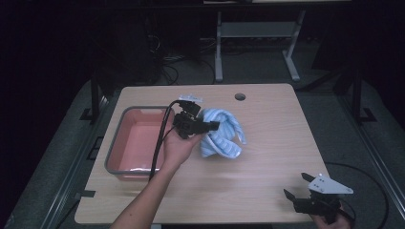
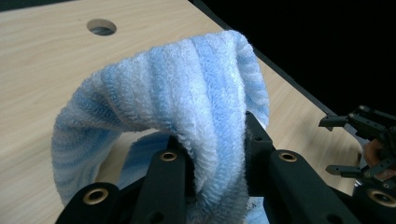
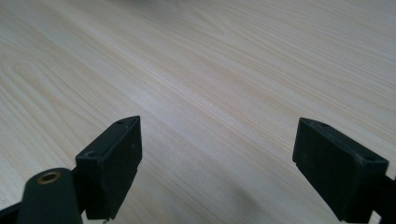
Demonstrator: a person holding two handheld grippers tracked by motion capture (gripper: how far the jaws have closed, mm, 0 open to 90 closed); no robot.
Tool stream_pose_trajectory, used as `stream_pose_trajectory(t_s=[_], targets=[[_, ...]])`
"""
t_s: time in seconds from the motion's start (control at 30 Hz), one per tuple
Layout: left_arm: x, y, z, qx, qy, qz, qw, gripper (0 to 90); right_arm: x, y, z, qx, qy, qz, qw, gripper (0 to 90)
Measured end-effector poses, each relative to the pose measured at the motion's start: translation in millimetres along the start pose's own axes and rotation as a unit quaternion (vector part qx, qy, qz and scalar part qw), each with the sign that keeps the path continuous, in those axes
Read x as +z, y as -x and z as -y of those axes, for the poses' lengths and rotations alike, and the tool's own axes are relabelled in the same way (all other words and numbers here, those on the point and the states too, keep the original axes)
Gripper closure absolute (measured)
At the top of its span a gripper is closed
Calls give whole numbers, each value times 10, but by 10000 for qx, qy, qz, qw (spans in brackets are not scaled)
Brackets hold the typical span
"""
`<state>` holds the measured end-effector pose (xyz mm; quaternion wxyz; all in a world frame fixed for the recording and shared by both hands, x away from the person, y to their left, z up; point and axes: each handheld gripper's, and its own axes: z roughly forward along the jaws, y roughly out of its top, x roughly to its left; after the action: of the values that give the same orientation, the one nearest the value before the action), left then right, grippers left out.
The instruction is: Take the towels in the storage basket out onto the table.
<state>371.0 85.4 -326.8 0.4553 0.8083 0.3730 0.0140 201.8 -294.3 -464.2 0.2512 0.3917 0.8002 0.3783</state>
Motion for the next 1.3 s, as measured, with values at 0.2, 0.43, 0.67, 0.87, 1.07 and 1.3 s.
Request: stream_pose_trajectory(t_s=[0.2, 0.43, 0.67, 0.87, 1.07, 1.3], targets=[[168, 47, 35, 57, -128, 75, 9999, 741, -3, -1, 7, 40, 24, 25, 10000, 152], [344, 89, 65, 128, -259, 114, 9995, 741, -5, -11, 15, 47, 8, 28, 10000, 152], [492, 73, 182, 27, -340, 144, 9993, 740, 0, -18, 12, 74, -27, 12, 10000, 152], [562, 62, 223, -11, -405, 37, 9992, 740, 1, -20, 13, 20, -13, 35, 10000, 152], [668, 55, 260, -110, -434, 19, 9990, 739, 10, -27, 9, 14, -34, 43, 10000, 152], [801, 17, 332, -214, -532, 4, 9984, 739, 9, -36, 5, 0, -17, 48, 10000, 152]])
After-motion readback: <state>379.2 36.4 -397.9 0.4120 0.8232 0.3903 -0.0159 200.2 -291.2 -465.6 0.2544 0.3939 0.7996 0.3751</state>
